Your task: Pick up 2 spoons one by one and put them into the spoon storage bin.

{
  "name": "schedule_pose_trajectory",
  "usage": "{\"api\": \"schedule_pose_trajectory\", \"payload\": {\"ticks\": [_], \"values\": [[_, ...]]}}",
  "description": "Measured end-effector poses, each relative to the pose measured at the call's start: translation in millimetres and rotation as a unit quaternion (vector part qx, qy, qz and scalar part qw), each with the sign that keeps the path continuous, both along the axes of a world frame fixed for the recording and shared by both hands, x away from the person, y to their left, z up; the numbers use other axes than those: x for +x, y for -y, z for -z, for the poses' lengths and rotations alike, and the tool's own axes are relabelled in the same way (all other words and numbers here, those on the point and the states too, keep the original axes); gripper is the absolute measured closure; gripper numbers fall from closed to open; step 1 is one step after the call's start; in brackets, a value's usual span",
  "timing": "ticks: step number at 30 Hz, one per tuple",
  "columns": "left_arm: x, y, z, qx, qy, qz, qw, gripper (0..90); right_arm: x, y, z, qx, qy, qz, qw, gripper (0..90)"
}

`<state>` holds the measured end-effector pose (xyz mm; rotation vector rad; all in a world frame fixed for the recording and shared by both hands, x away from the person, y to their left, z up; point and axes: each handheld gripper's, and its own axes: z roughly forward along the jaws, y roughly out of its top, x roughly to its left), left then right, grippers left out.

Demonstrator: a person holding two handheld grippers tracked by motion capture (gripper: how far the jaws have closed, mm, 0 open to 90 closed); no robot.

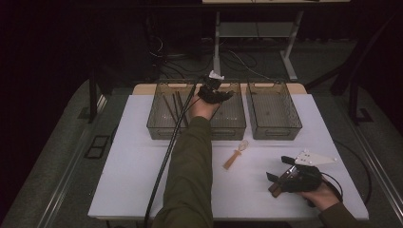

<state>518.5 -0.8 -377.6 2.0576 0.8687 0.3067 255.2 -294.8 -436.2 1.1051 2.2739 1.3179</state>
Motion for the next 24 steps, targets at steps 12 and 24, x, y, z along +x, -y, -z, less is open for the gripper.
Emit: {"api": "schedule_pose_trajectory", "payload": {"ticks": [12, 24], "values": [[-16.7, -2.4, -9.5, 0.011, 0.015, 0.009, 0.9998, 39.7, 0.3, -0.4, 0.3, -0.003, 0.001, -0.001, 1.0, 11.7], [-49.7, -6.9, -26.7, -0.005, 0.016, 0.042, 0.999, 24.8, 1.2, -1.0, 0.6, -0.007, 0.002, 0.0, 1.0, 11.7]]}}
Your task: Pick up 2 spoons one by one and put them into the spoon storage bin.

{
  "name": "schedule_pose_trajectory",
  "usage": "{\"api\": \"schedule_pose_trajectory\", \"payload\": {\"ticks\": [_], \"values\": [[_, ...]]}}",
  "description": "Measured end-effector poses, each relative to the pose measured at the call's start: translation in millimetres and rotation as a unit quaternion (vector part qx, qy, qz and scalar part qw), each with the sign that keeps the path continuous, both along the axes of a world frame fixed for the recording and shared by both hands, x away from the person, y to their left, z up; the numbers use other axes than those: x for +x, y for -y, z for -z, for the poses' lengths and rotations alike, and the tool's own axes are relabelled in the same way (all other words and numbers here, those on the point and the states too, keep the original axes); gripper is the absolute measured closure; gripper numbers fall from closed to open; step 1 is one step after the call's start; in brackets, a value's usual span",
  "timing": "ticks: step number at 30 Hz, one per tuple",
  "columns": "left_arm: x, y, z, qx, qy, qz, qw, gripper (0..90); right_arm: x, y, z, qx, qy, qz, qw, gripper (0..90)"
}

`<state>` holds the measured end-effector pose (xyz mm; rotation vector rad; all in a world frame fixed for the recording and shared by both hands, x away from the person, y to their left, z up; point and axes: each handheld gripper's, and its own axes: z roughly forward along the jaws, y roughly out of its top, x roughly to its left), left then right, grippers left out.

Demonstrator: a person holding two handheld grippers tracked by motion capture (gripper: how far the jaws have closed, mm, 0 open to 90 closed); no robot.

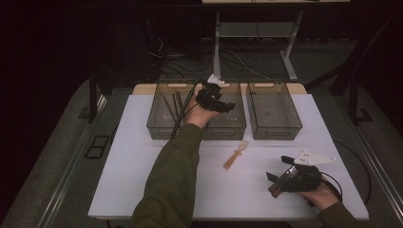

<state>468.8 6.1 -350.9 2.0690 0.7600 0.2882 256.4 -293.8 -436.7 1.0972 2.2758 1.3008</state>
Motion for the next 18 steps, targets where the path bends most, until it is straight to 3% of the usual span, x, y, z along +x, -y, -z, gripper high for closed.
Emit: {"api": "schedule_pose_trajectory", "payload": {"ticks": [2, 5, 18], "values": [[-7.6, -1.3, -1.5, -0.008, 0.003, 0.01, 0.9999, 23.8, -0.1, 0.0, 0.0, -0.003, 0.001, -0.002, 1.0, 11.7], [-17.9, -4.5, -4.5, 0.0, 0.015, 0.024, 0.9996, 22.9, -0.8, -0.2, -0.1, -0.004, 0.001, -0.002, 1.0, 11.7], [-55.4, -25.5, -2.7, -0.011, 0.026, 0.046, 0.9985, 21.6, -0.9, -1.5, 0.7, -0.012, -0.002, -0.001, 0.9999, 11.7]]}}
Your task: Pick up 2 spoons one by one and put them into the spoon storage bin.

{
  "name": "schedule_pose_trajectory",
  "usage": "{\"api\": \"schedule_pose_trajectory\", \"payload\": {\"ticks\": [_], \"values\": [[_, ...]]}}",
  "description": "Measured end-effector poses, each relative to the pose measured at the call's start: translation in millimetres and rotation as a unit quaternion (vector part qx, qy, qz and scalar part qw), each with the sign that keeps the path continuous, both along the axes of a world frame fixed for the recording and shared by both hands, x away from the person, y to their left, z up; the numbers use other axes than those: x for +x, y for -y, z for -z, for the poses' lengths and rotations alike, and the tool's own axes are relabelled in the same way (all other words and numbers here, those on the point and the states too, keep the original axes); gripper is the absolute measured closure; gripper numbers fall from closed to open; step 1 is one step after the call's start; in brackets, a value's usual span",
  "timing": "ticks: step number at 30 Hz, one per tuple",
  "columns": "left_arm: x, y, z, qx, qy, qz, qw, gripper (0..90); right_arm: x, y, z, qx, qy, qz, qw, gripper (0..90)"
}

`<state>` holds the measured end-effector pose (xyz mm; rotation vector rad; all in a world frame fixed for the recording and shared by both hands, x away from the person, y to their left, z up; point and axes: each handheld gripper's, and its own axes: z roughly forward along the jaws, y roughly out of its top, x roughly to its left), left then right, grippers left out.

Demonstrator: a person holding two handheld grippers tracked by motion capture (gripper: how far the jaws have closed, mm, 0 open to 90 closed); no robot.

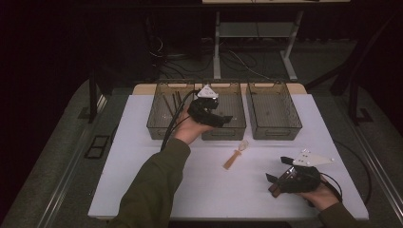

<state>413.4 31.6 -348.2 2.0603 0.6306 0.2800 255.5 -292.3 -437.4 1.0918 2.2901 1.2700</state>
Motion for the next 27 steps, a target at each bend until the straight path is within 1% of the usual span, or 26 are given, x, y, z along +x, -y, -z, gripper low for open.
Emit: {"api": "schedule_pose_trajectory", "payload": {"ticks": [1, 3, 4, 7, 8, 10, 11, 13, 14, 17, 19, 20, 21, 24, 25, 27], "values": [[-4.0, -1.3, 1.4, -0.002, -0.002, 0.001, 1.0, 21.4, 0.2, 0.1, 0.2, 0.0, 0.0, 0.002, 1.0, 11.7], [-12.1, -4.4, 4.4, -0.001, 0.004, 0.007, 1.0, 21.3, 0.7, 0.5, 0.6, -0.002, 0.002, 0.004, 1.0, 11.7], [-16.1, -5.6, 6.7, -0.002, 0.004, 0.01, 0.9999, 21.3, 0.7, 0.7, 0.7, -0.003, 0.001, 0.004, 1.0, 11.7], [-26.9, -10.0, 13.8, 0.008, 0.012, 0.018, 0.9997, 21.2, 0.4, 1.2, 0.9, -0.004, 0.0, 0.006, 1.0, 11.7], [-30.3, -11.9, 16.0, 0.01, 0.011, 0.021, 0.9997, 21.2, 0.5, 1.4, 1.1, -0.004, 0.0, 0.007, 1.0, 11.7], [-36.8, -15.0, 20.9, 0.005, 0.01, 0.022, 0.9997, 21.2, 1.0, 1.6, 1.7, -0.005, 0.0, 0.007, 1.0, 11.7], [-39.9, -16.7, 23.1, 0.009, 0.011, 0.024, 0.9996, 21.2, 1.4, 1.4, 2.0, -0.006, -0.002, 0.008, 1.0, 11.7], [-46.9, -19.5, 28.0, 0.009, 0.011, 0.028, 0.9995, 21.2, 1.6, 0.6, 2.4, -0.007, -0.005, 0.009, 0.9999, 11.7], [-51.2, -20.4, 30.8, 0.006, 0.008, 0.026, 0.9996, 21.2, 1.4, -0.1, 2.8, -0.008, -0.007, 0.009, 0.9999, 11.7], [-62.6, -25.3, 40.9, -0.007, 0.009, 0.025, 0.9996, 21.6, 1.1, 0.0, 3.2, -0.011, -0.007, 0.008, 0.9999, 11.7], [-69.5, -26.3, 48.3, -0.005, 0.009, 0.019, 0.9998, 24.0, 1.4, 0.4, 3.5, -0.012, -0.008, 0.009, 0.9999, 11.7], [-74.0, -26.8, 52.3, 0.002, 0.011, 0.016, 0.9998, 24.3, 1.7, 0.7, 3.6, -0.012, -0.009, 0.011, 0.9998, 11.7], [-76.3, -27.2, 54.7, 0.003, 0.011, 0.016, 0.9998, 25.2, 2.2, 0.9, 3.7, -0.013, -0.008, 0.011, 0.9998, 11.7], [-81.0, -24.1, 64.1, -0.002, -0.004, 0.019, 0.9998, 28.1, 2.0, 1.1, 4.1, -0.017, -0.007, 0.01, 0.9998, 11.7], [-81.8, -20.9, 67.2, -0.003, -0.01, 0.024, 0.9997, 30.3, 2.0, 1.0, 4.1, -0.017, -0.007, 0.009, 0.9998, 11.7], [-82.9, -16.2, 70.5, -0.001, -0.015, 0.029, 0.9995, 33.3, 2.2, 0.6, 4.1, -0.018, -0.007, 0.009, 0.9998, 11.7]]}}
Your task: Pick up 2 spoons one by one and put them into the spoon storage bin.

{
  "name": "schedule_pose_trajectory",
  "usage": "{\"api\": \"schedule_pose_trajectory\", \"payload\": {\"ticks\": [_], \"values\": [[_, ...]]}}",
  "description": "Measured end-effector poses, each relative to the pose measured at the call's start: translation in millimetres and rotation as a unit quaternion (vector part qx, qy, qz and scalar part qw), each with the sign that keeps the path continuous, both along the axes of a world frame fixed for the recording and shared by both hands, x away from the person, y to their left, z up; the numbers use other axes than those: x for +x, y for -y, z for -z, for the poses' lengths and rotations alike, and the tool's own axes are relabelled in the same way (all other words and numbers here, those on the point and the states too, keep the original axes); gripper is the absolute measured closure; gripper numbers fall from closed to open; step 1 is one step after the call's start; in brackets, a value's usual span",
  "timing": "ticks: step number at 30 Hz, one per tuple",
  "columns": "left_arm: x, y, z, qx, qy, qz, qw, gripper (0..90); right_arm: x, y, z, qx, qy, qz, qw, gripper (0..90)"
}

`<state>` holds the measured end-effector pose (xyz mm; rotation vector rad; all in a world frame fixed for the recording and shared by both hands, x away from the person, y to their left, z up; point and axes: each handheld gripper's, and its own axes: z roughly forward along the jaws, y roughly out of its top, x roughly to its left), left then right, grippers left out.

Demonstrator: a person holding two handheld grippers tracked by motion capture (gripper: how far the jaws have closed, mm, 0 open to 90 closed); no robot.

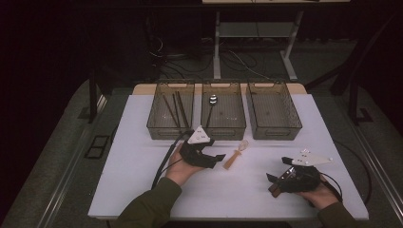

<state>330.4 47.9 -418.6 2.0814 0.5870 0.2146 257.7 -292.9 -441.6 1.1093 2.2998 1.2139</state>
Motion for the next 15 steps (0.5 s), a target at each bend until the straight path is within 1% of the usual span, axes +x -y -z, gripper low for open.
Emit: {"api": "schedule_pose_trajectory", "payload": {"ticks": [2, 3, 6, 8, 9, 12, 13, 15], "values": [[-1.3, 5.5, 4.1, -0.01, -0.012, 0.004, 0.9999, 36.3, 0.3, -0.5, 0.2, 0.0, 0.0, -0.002, 1.0, 11.7], [-2.4, 8.3, 6.0, -0.012, -0.015, 0.003, 0.9998, 39.1, 0.3, -0.7, 0.2, -0.001, 0.0, -0.003, 1.0, 11.7], [-4.5, 15.2, 11.1, 0.002, -0.017, 0.018, 0.9997, 42.6, 0.9, -0.9, 0.3, -0.002, 0.001, -0.004, 1.0, 11.7], [-5.7, 18.5, 13.1, 0.006, -0.023, 0.023, 0.9995, 44.1, 1.5, -1.1, 0.4, -0.003, 0.001, -0.005, 1.0, 11.7], [-5.9, 19.6, 14.0, 0.006, -0.024, 0.024, 0.9994, 44.9, 1.6, -1.3, 0.5, -0.003, 0.001, -0.005, 1.0, 11.7], [-5.9, 23.6, 18.1, 0.016, -0.029, 0.02, 0.9993, 48.9, 1.4, -1.7, 0.6, -0.004, 0.001, -0.006, 1.0, 11.7], [-5.5, 25.5, 20.7, 0.019, -0.032, 0.016, 0.9992, 50.6, 1.4, -1.7, 0.5, -0.004, 0.001, -0.006, 1.0, 11.7], [-4.6, 28.5, 24.3, 0.024, -0.038, 0.017, 0.9988, 52.7, 1.4, -1.6, 0.6, -0.005, 0.001, -0.005, 1.0, 11.7]]}}
